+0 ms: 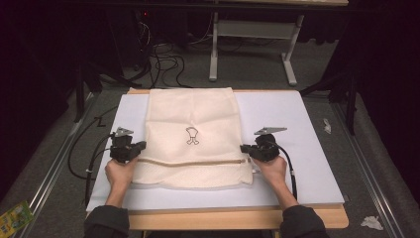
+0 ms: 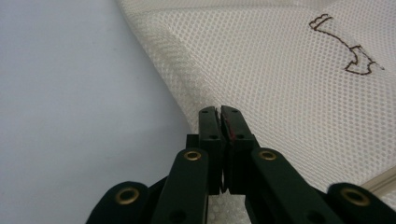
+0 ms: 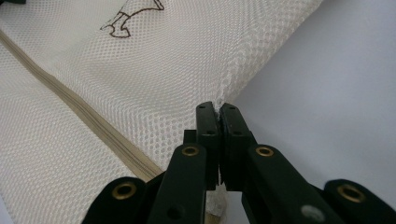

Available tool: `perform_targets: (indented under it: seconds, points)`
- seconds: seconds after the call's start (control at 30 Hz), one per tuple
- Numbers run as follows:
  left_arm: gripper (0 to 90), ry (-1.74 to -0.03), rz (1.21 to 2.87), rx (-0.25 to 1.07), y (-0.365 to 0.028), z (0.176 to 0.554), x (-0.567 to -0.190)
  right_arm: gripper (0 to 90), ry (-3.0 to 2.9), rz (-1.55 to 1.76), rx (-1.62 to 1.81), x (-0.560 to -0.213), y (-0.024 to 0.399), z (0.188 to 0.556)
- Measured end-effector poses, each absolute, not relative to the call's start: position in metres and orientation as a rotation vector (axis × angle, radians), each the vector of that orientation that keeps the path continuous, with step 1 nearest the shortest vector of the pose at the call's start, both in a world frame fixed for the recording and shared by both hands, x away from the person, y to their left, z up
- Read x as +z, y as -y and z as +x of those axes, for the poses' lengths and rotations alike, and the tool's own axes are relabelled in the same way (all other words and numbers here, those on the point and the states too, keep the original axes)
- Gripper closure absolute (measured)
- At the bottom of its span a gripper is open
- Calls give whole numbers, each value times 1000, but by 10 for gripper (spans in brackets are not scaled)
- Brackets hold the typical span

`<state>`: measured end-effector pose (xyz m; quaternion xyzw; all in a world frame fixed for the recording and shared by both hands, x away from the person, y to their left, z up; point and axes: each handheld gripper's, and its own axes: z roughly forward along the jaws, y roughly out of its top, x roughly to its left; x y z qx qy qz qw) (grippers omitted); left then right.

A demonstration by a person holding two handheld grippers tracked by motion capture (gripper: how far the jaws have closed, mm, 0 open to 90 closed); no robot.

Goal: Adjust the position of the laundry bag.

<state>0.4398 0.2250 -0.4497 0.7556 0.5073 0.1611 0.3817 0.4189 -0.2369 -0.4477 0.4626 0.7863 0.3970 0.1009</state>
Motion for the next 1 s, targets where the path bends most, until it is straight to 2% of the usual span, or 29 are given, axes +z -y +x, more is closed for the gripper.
perform_targets:
  seconds: [1.0]
  points:
    - [882,-1147,1958,375,-159,439,-447,894,-2189,1459,1169,-443,304,393]
